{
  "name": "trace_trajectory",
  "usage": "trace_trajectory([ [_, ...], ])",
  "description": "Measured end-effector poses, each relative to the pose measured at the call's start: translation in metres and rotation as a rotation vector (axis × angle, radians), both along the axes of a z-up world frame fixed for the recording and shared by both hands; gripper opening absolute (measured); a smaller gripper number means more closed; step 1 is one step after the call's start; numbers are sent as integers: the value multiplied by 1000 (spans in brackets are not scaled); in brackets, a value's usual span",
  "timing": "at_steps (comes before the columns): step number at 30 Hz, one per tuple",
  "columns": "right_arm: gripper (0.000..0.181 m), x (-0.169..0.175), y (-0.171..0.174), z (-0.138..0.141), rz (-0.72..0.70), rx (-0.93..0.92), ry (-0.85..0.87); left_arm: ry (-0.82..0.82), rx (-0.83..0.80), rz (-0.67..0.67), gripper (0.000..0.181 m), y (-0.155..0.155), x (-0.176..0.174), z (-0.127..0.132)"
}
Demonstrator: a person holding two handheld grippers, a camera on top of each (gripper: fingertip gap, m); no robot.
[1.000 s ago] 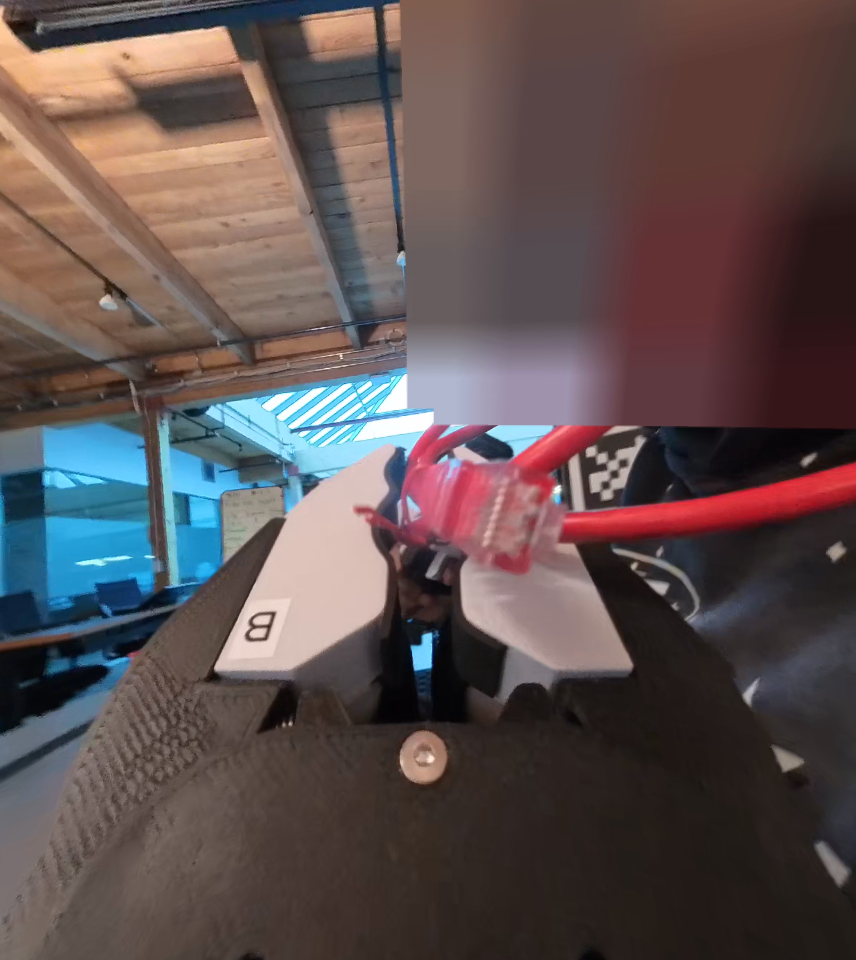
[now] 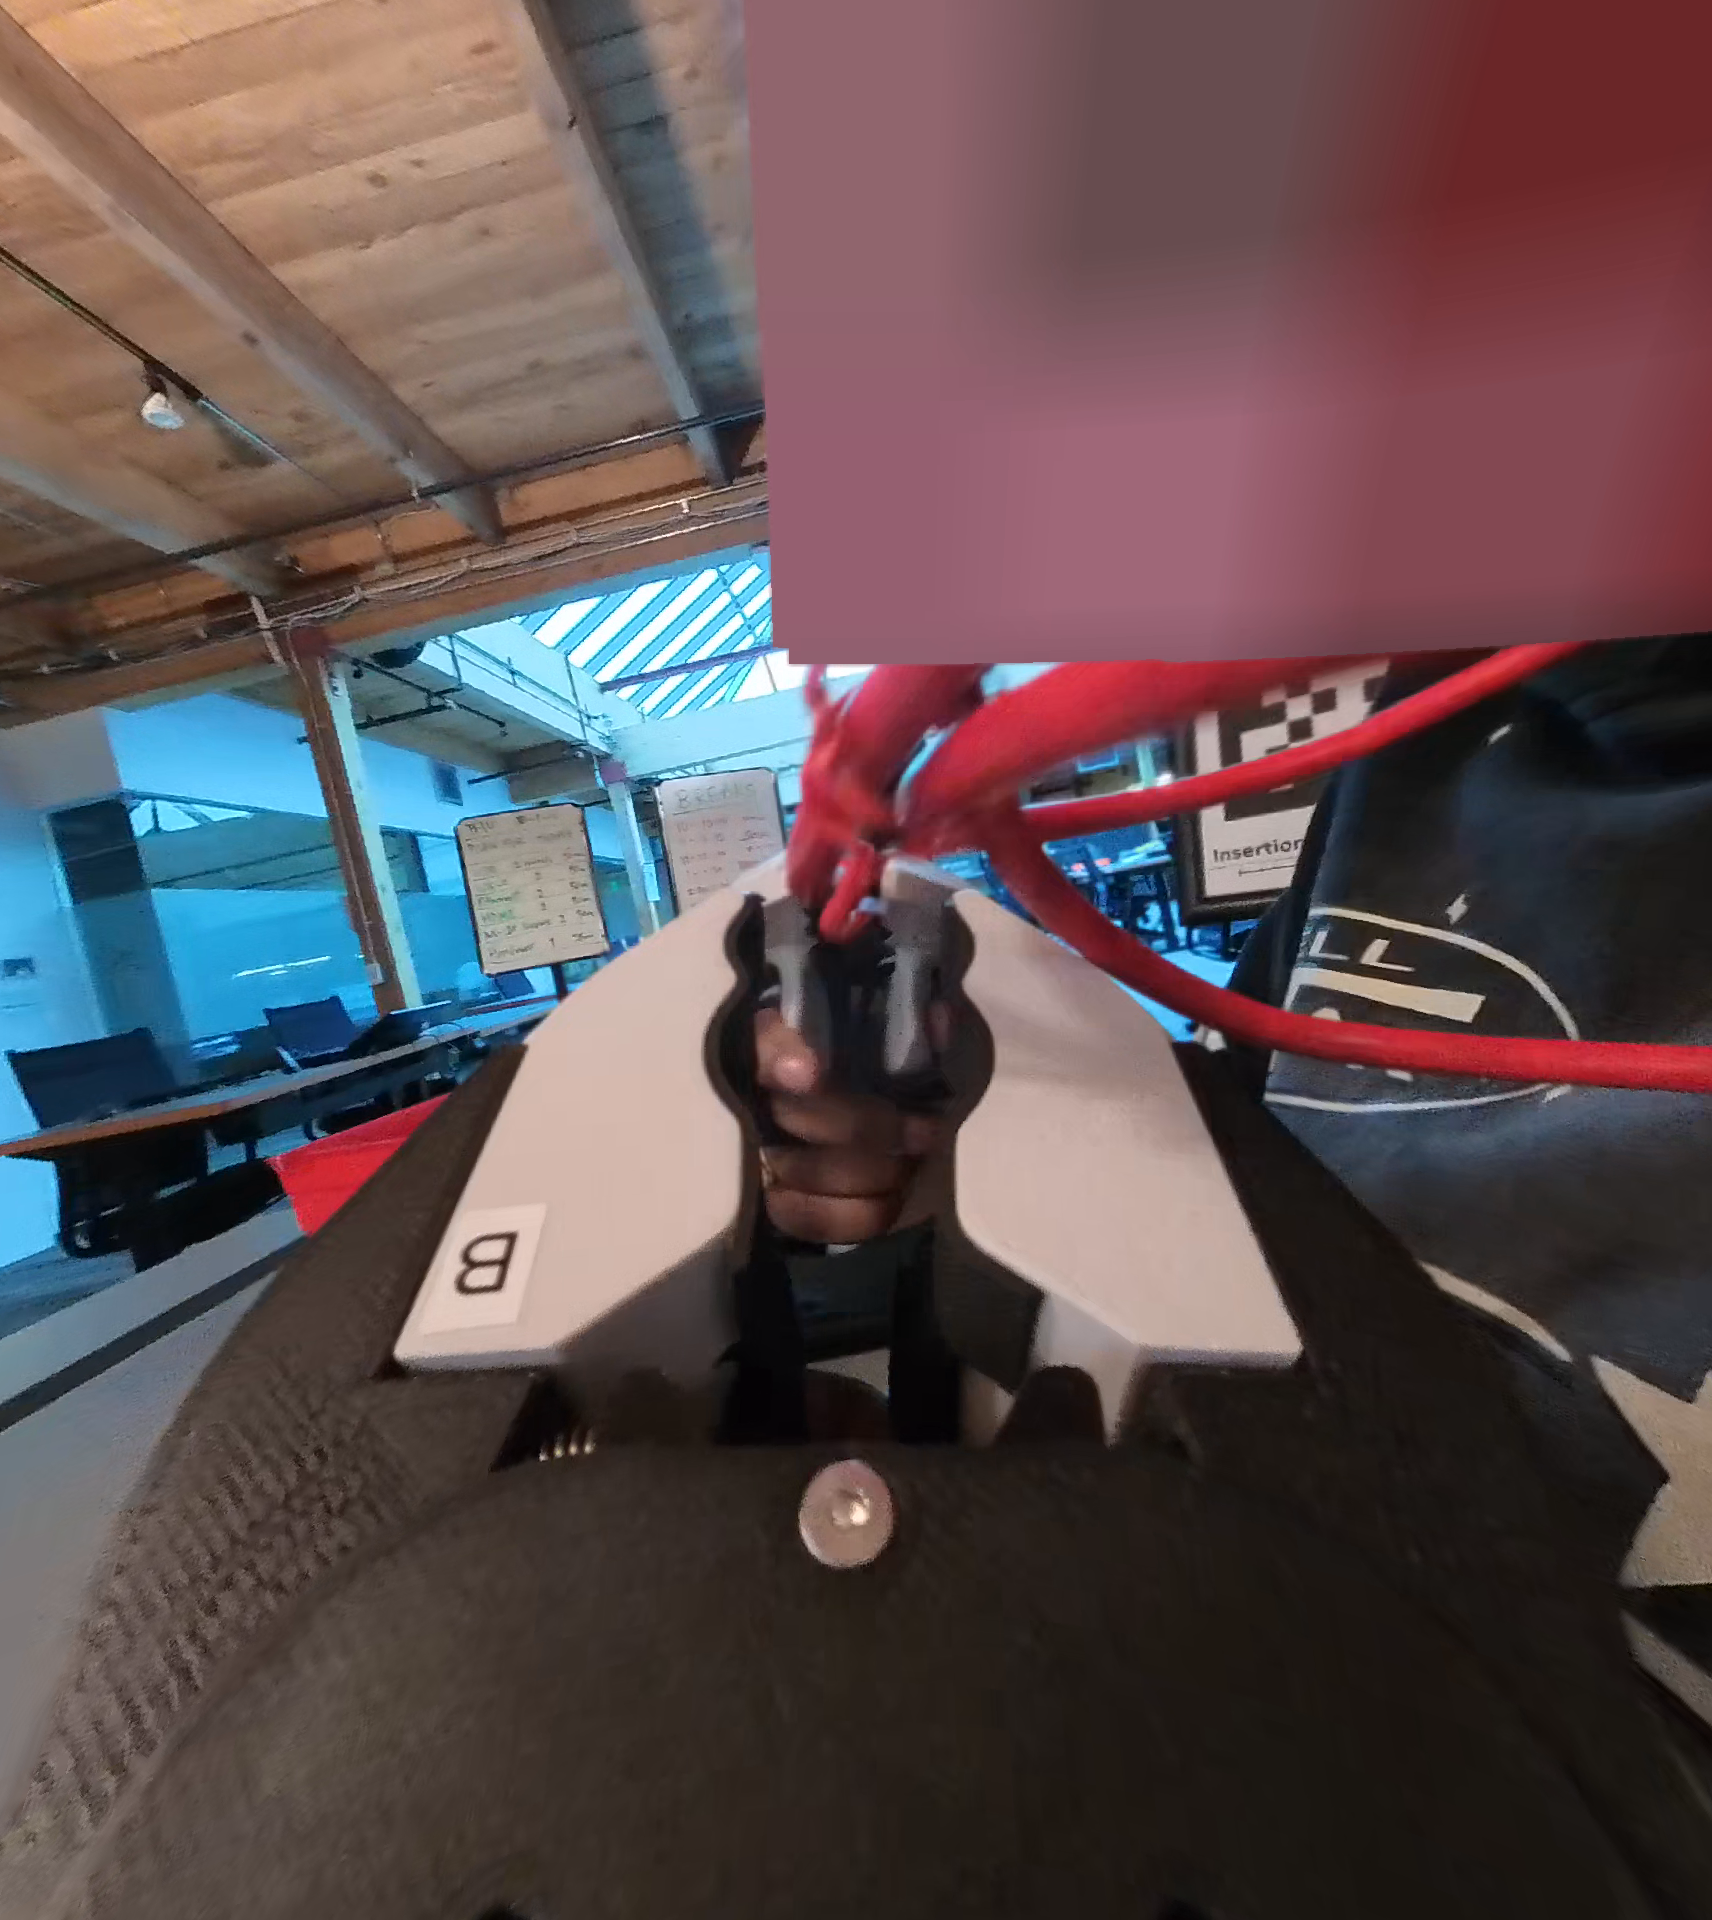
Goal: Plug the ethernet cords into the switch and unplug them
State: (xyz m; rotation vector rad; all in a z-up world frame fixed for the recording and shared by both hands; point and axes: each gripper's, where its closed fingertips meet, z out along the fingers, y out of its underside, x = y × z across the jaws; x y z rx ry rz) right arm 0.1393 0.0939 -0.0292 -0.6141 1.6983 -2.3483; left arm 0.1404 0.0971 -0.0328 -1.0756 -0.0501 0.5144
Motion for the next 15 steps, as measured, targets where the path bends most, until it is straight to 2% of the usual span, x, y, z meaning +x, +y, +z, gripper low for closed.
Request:
trace_trajectory([
  [3,11,-1,-5,-8,-7,42,20,-44,32,-32,23,-3,-3,0],
  [5,12,-1,-6,-12,1,56,17,-65,30,-56,11,-3,-3,-3],
  [11,12,2,-5,-14,23,85,33,-78,-23,-68,10,-2,-2,-6],
  [14,12,1,1,-10,43,89,48,-71,-24,-75,146,-2,1,-5],
  [15,12,0,2,-10,38,96,63,-67,-15,-79,146,-4,2,-3],
])
